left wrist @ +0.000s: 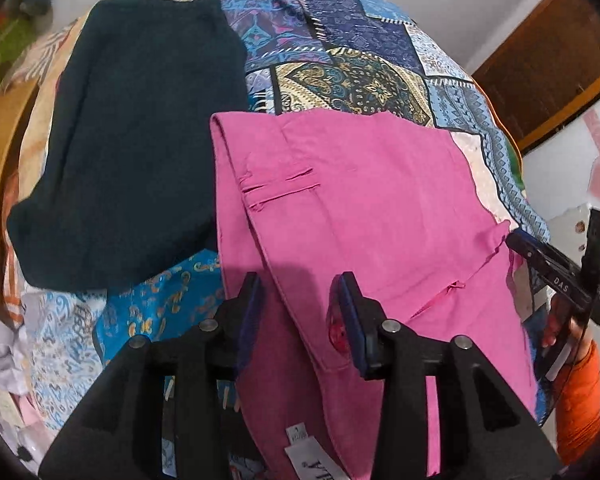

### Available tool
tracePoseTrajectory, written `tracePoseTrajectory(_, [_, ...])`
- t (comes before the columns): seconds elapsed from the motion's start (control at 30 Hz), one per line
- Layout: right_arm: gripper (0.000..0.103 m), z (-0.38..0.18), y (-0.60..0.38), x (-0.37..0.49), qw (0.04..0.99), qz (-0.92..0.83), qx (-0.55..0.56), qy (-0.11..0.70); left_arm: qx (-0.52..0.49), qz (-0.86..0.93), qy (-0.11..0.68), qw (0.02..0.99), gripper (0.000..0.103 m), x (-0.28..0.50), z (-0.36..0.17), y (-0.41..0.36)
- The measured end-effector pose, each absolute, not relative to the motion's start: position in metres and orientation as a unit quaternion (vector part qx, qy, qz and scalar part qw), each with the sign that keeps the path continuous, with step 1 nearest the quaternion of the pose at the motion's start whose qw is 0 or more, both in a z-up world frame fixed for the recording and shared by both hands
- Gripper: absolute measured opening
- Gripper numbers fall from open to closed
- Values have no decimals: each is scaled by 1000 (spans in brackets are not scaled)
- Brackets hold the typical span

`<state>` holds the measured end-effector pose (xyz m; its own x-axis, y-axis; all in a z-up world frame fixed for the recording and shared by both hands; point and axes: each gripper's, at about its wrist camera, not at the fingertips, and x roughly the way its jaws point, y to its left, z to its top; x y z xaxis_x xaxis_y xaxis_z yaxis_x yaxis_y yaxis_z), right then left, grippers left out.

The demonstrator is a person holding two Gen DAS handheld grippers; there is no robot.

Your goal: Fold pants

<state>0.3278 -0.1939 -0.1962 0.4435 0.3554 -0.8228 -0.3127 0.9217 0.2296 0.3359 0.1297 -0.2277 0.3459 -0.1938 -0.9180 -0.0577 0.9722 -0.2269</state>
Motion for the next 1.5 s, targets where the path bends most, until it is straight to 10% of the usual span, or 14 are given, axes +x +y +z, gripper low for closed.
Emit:
tracePoseTrajectory(0.17, [42, -204, -177, 326, 842, 213, 3, 496, -54, -39, 547, 835, 11, 331, -223, 120])
tracePoseTrajectory(0.27, [25, -207, -171, 323, 843, 213, -20, 493, -50, -37, 537, 842, 8, 329, -220, 120])
tracePoseTrajectory(0.4, [10, -203, -172, 321, 846, 218, -34, 486, -21, -47, 521, 852, 6, 326, -211, 113])
tracePoseTrajectory(1.0, [9, -209, -168, 325, 841, 204, -90, 494, -15, -11, 534, 845, 10, 319, -228, 124])
tracePoseTrajectory(1.5, [59, -141, -167, 324, 875, 227, -65, 423, -30, 13, 478, 878, 53, 341, -179, 157])
